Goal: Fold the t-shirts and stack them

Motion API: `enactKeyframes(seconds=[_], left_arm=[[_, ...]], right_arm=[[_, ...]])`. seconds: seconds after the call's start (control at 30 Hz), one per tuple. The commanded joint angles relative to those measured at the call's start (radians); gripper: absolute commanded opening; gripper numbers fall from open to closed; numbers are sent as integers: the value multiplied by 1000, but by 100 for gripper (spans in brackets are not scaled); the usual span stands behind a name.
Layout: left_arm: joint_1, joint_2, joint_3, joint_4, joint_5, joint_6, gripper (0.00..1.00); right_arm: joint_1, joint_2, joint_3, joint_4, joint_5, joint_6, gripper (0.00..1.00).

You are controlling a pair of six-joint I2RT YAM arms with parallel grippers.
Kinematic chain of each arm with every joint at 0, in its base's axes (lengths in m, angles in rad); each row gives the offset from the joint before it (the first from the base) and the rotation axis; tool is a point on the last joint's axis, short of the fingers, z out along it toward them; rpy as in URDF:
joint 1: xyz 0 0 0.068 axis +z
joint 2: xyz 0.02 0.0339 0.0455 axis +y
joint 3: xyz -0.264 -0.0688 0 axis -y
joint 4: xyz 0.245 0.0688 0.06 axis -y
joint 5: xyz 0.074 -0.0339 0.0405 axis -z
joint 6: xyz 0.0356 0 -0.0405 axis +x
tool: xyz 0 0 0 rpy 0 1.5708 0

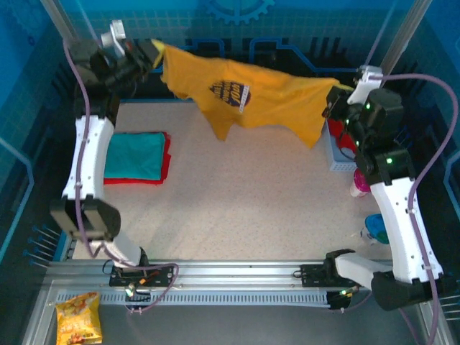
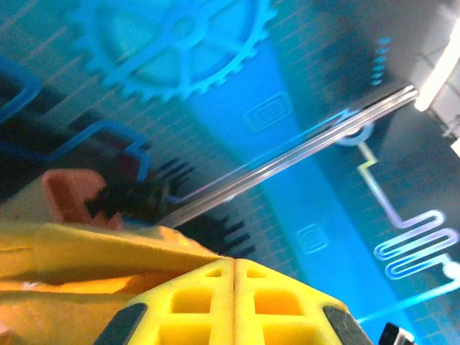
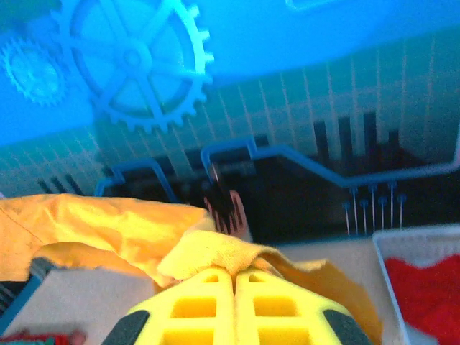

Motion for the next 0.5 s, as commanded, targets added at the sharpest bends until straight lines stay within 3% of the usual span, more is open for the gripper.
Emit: enactKeyframes(seconds=[0.0, 0.13, 0.23, 0.37, 0.47], left_arm=[[-2, -169, -294, 35, -64, 95, 0], [-2, -346, -610, -21, -115, 125, 0], [-3, -453, -806, -42, -122, 117, 0], [-2, -573, -933, -281, -183, 187, 0], [-2, -651, -1018, -373, -182, 142, 0]], right_arm=[[-9, -41, -120, -91, -69, 69, 0], [8, -95, -312, -178, -142, 142, 0], [50, -148, -441, -248, -92, 178, 0], [83, -209, -566, -376, -64, 267, 0], [89, -232, -635, -489, -32, 317, 0]])
